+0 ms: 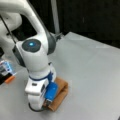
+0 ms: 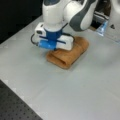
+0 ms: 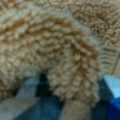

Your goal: Folding a towel twice

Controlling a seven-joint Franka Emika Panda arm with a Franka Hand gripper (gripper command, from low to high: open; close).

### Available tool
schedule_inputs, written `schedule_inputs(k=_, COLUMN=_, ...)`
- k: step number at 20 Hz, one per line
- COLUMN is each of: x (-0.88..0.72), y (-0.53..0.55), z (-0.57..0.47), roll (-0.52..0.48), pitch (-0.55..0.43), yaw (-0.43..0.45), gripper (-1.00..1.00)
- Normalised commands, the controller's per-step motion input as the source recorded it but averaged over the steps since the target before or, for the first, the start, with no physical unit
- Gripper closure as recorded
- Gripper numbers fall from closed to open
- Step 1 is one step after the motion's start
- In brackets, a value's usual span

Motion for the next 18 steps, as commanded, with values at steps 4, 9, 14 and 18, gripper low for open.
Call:
schedule_inputs(k=4, x=0.12, y=-0.16, z=-0.08, roll=0.154, pitch=-0.097, yaw=-0.055, gripper=-1.00)
schedule_inputs(k=9, x=0.11, y=-0.15, z=-0.04, roll=0.154, pitch=-0.093, yaw=-0.006, gripper=-1.00)
schedule_inputs(k=14, x=0.12, y=-0.14, z=-0.02, roll=0.118, pitch=-0.085, yaw=-0.011, gripper=-1.00)
schedule_inputs(k=18, x=0.13, y=-0.13, z=-0.02, roll=0.096, pitch=-0.083, yaw=-0.019, gripper=-1.00)
